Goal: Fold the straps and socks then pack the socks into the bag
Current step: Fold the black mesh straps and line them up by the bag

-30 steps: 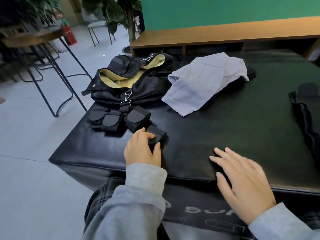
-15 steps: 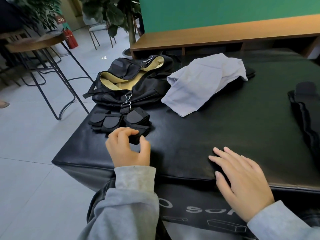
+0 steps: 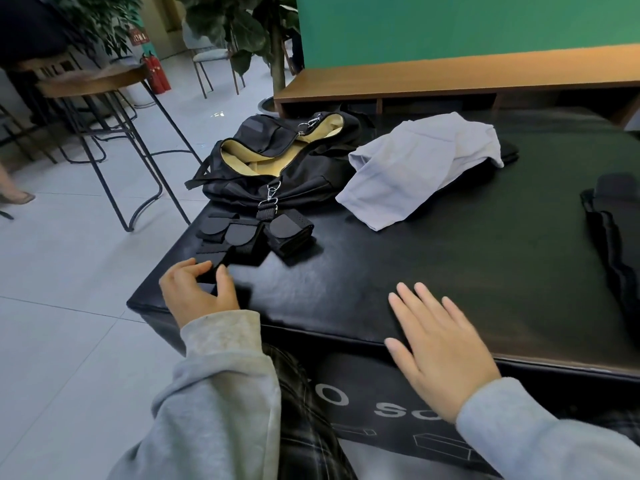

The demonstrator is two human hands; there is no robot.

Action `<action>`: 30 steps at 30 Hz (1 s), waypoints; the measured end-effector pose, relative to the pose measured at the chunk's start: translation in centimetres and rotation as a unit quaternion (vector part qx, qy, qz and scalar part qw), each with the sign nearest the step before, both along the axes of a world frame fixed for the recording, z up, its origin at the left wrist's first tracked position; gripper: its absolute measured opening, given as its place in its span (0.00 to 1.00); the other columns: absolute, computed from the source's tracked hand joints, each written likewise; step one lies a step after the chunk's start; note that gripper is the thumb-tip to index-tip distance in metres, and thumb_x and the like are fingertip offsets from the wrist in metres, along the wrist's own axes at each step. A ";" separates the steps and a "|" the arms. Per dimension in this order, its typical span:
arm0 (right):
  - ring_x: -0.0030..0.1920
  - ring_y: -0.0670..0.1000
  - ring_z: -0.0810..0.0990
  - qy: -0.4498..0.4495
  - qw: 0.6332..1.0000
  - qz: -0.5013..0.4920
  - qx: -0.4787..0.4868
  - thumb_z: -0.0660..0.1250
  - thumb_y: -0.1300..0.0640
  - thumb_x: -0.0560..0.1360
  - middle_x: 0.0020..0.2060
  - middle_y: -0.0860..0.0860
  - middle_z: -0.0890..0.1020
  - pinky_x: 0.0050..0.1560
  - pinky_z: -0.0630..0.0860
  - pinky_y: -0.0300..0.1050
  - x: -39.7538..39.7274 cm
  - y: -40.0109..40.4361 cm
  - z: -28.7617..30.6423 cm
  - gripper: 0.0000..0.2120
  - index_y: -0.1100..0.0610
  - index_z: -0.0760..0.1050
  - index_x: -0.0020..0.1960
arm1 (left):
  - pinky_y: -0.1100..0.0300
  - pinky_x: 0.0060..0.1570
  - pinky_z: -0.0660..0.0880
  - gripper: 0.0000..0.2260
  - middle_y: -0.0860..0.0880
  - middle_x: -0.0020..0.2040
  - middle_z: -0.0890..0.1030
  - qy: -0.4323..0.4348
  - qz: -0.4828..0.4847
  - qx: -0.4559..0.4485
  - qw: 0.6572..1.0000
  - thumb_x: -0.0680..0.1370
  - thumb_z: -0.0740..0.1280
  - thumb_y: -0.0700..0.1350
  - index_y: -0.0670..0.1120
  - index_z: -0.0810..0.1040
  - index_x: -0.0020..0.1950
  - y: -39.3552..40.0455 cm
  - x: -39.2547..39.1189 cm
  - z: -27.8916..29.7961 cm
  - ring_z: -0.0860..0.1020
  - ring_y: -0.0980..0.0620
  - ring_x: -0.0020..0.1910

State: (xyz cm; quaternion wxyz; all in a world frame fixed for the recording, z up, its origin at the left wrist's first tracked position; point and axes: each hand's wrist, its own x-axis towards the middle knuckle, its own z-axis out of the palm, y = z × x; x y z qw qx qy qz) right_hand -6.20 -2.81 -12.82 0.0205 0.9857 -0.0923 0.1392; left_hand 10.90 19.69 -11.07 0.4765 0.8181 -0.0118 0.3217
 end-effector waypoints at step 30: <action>0.64 0.56 0.75 0.024 0.997 0.055 -0.057 0.51 0.40 0.73 0.64 0.55 0.76 0.61 0.60 0.53 3.2 3.3 -0.2 0.32 0.60 0.74 0.65 | 0.45 0.65 0.65 0.07 0.41 0.63 0.71 0.131 -0.003 0.076 0.988 0.75 0.66 0.38 0.39 0.75 0.52 1.6 3.0 -1.0 0.63 0.45 0.71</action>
